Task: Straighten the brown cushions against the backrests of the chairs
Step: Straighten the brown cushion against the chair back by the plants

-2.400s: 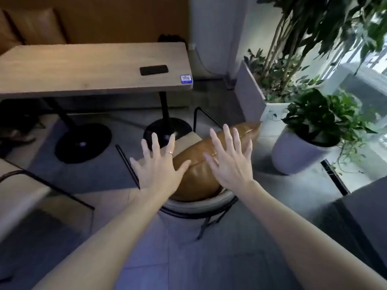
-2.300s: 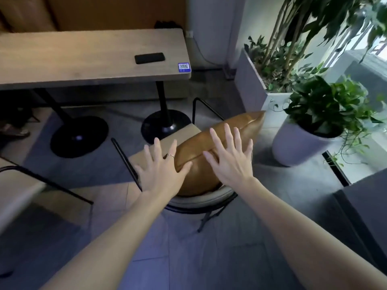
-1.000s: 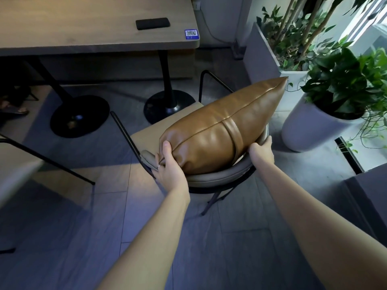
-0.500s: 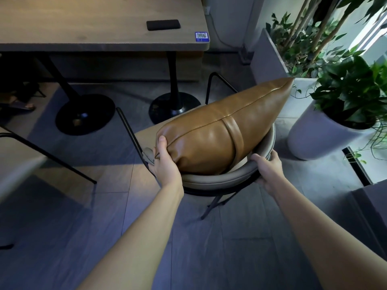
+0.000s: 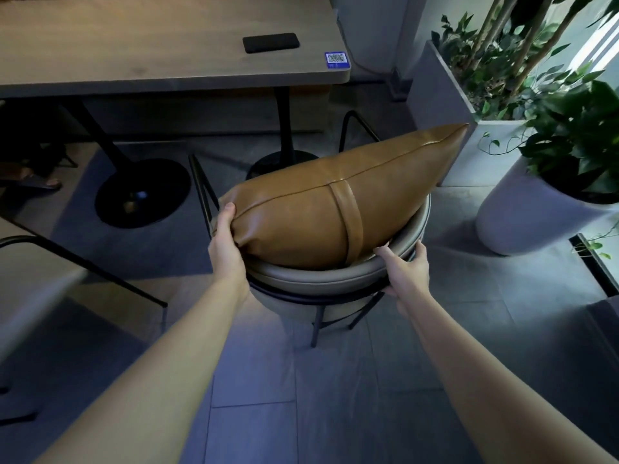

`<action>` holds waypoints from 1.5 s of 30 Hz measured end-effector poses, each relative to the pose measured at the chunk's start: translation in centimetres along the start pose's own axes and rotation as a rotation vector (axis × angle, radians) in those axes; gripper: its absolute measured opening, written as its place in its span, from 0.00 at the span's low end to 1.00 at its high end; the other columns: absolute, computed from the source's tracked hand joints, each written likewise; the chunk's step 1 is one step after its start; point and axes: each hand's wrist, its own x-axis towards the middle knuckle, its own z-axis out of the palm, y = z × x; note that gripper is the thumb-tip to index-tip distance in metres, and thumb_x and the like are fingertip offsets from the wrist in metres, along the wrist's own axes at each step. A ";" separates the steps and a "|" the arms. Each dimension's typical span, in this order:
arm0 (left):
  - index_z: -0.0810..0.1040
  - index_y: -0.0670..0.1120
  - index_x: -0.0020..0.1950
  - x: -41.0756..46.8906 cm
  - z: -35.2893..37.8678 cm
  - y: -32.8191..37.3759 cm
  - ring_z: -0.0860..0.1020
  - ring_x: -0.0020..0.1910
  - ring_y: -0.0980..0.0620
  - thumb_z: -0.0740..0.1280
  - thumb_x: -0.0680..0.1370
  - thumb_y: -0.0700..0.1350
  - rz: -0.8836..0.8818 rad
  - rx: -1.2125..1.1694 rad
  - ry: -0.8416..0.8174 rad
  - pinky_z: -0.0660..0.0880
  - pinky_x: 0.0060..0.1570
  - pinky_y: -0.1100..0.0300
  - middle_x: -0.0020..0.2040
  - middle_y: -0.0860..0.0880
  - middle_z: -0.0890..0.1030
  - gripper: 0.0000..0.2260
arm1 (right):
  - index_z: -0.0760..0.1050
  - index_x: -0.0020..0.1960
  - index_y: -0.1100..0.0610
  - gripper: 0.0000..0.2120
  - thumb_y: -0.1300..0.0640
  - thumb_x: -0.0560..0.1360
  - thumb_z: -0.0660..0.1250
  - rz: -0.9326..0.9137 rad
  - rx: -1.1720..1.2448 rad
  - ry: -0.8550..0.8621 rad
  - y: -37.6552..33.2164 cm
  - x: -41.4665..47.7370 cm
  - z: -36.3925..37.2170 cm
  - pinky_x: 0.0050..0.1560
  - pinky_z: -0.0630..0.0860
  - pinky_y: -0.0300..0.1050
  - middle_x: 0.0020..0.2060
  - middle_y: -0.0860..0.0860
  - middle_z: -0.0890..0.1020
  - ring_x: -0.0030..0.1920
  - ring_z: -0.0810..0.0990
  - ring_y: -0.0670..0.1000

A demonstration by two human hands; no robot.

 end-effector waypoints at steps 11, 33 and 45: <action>0.84 0.49 0.63 5.5 -2.9 4.2 0.85 0.56 0.44 0.73 0.62 0.68 0.010 0.047 -0.069 0.79 0.62 0.44 0.55 0.46 0.88 0.35 | 0.59 0.82 0.43 0.48 0.46 0.67 0.77 0.006 0.066 0.032 0.2 -0.9 6.8 0.66 0.78 0.63 0.71 0.51 0.76 0.67 0.77 0.58; 0.75 0.52 0.74 12.9 -3.8 11.8 0.80 0.66 0.45 0.75 0.61 0.71 -0.035 0.165 -0.162 0.74 0.69 0.44 0.67 0.49 0.83 0.45 | 0.52 0.83 0.42 0.49 0.39 0.70 0.77 0.028 0.112 0.060 -1.8 -1.6 18.1 0.69 0.75 0.66 0.75 0.53 0.72 0.71 0.74 0.61; 0.59 0.56 0.82 12.7 -3.0 10.1 0.71 0.74 0.45 0.77 0.64 0.64 -0.018 0.134 -0.121 0.67 0.74 0.38 0.77 0.51 0.71 0.50 | 0.55 0.83 0.46 0.43 0.51 0.76 0.77 0.084 0.301 -0.083 -2.4 -1.8 18.3 0.50 0.84 0.56 0.72 0.49 0.73 0.68 0.76 0.57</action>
